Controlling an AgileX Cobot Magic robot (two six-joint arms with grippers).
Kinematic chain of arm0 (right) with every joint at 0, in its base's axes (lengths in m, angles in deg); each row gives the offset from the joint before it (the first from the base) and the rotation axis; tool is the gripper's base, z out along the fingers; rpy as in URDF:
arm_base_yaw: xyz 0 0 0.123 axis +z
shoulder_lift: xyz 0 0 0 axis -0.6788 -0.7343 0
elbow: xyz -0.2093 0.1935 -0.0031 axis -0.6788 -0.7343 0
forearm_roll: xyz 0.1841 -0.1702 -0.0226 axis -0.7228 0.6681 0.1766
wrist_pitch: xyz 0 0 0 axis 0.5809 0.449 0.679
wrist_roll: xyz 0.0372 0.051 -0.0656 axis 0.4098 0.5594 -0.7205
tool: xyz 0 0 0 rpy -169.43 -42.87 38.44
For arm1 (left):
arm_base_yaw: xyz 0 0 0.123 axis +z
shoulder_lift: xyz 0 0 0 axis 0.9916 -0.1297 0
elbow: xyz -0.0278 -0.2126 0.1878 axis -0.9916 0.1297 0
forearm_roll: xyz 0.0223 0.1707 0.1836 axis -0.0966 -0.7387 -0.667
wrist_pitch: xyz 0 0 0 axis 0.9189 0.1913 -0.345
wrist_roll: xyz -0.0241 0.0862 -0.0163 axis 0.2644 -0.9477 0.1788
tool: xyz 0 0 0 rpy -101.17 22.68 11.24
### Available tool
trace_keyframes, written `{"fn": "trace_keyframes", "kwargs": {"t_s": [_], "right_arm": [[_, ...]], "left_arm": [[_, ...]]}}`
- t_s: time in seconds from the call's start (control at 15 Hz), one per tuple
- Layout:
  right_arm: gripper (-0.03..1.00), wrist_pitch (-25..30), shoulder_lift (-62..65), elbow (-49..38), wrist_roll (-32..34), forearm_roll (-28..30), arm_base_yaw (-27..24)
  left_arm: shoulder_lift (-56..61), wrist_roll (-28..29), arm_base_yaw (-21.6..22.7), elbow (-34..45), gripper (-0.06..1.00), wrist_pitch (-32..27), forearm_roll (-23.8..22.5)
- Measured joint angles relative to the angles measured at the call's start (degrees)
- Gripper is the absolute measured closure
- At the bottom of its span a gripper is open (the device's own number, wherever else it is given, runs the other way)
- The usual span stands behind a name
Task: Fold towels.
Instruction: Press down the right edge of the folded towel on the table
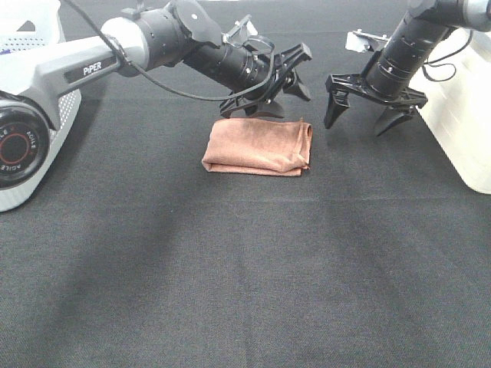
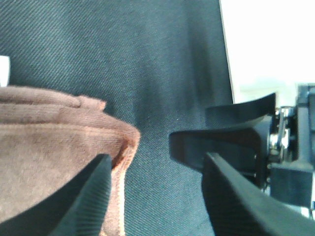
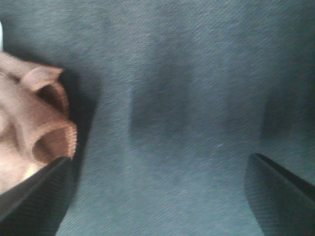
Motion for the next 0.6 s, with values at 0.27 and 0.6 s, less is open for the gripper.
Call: {"fn": "trace_keyframes", "kwargs": {"t_s": [0.27,0.6], "right_arm": [[0.09,2.35,0.23,0.0,-2.46,-4.35,0.0],[0.09,4.98,1.55,0.0,-13.98,-24.75,2.64]], "left_arm": [[0.4,-5.5,3.21,0.0,0.4,-0.86,0.11],[0.92,-7.28,12.15,0.0,0.39,-3.21,-0.57]]}}
